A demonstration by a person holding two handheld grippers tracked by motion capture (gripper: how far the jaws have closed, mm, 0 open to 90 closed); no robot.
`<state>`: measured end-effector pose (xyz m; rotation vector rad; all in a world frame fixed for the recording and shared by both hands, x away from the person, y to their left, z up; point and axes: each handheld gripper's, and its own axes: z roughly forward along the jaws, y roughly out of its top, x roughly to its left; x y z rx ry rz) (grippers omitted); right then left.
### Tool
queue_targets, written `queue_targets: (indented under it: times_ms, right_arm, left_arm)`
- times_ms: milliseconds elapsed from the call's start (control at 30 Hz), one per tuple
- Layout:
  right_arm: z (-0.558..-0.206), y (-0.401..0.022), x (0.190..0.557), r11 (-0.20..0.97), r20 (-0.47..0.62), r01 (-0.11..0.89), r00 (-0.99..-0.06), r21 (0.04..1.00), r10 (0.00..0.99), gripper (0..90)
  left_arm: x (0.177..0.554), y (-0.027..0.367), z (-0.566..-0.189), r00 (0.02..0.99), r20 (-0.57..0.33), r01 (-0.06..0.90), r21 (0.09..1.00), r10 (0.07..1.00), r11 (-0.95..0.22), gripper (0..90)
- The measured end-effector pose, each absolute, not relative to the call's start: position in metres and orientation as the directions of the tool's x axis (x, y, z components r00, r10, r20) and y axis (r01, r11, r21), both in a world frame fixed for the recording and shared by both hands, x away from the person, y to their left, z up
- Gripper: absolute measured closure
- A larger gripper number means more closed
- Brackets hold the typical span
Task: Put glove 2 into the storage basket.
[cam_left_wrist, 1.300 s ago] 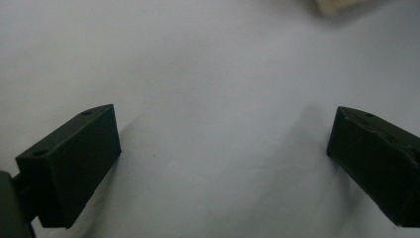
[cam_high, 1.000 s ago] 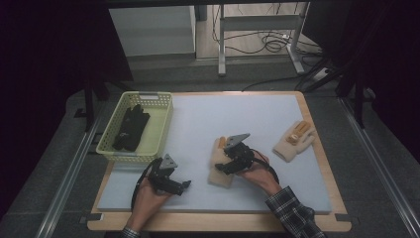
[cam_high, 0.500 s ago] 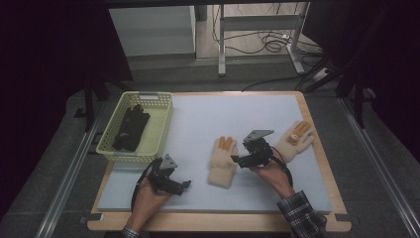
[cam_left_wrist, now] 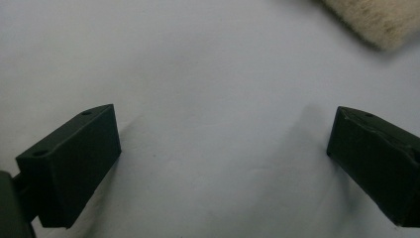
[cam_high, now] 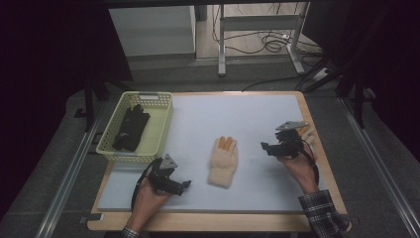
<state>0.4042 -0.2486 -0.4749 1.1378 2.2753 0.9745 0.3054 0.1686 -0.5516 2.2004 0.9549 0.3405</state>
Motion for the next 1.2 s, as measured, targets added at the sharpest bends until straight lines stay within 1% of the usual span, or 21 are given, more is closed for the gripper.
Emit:
queue_targets:
  times_ms: [100, 300, 433, 667, 767, 800, 867, 933, 1033, 1200]
  right_arm:
    - [-0.468, -0.269, 0.409, 0.383, -0.057, 0.544, -0.521, 0.746, 0.852, 27.9]
    - [-0.467, -0.301, 0.418, 0.354, -0.091, 0.57, -0.437, 0.741, 0.895, 27.9]
    - [-0.476, -0.312, 0.425, 0.349, -0.103, 0.582, -0.413, 0.734, 0.905, 27.9]
    - [-0.505, -0.318, 0.44, 0.357, -0.121, 0.601, -0.396, 0.715, 0.91, 28.1]
    - [-0.515, -0.318, 0.444, 0.38, -0.146, 0.598, -0.402, 0.706, 0.904, 34.2]
    - [-0.516, -0.319, 0.445, 0.372, -0.137, 0.593, -0.403, 0.714, 0.905, 39.7]
    - [-0.517, -0.319, 0.444, 0.347, -0.113, 0.596, -0.395, 0.724, 0.912, 53.7]
    - [-0.517, -0.317, 0.442, 0.345, -0.115, 0.598, -0.388, 0.723, 0.914, 59.4]
    - [-0.514, -0.313, 0.438, 0.368, -0.141, 0.595, -0.393, 0.715, 0.909, 62.4]
    - [-0.499, -0.309, 0.428, 0.372, -0.128, 0.56, -0.425, 0.74, 0.896, 62.4]
  left_arm:
    - [0.305, 0.169, -0.552, 0.693, -0.036, 0.535, 0.695, 0.72, -0.48, 0.3]
    - [0.305, 0.169, -0.552, 0.693, -0.036, 0.535, 0.695, 0.72, -0.48, 0.2]
    - [0.305, 0.169, -0.552, 0.694, -0.036, 0.535, 0.695, 0.72, -0.481, 0.2]
    - [0.305, 0.169, -0.552, 0.692, -0.037, 0.535, 0.696, 0.721, -0.478, 0.3]
    - [0.306, 0.169, -0.552, 0.694, -0.036, 0.535, 0.694, 0.719, -0.481, 0.3]
    - [0.306, 0.169, -0.552, 0.694, -0.036, 0.535, 0.694, 0.719, -0.481, 0.2]
    - [0.306, 0.169, -0.552, 0.694, -0.036, 0.535, 0.694, 0.719, -0.481, 0.2]
    - [0.306, 0.169, -0.552, 0.694, -0.036, 0.535, 0.694, 0.719, -0.481, 0.2]
    - [0.305, 0.169, -0.552, 0.694, -0.036, 0.535, 0.694, 0.719, -0.482, 0.3]
    - [0.306, 0.169, -0.552, 0.694, -0.037, 0.535, 0.694, 0.719, -0.481, 0.3]
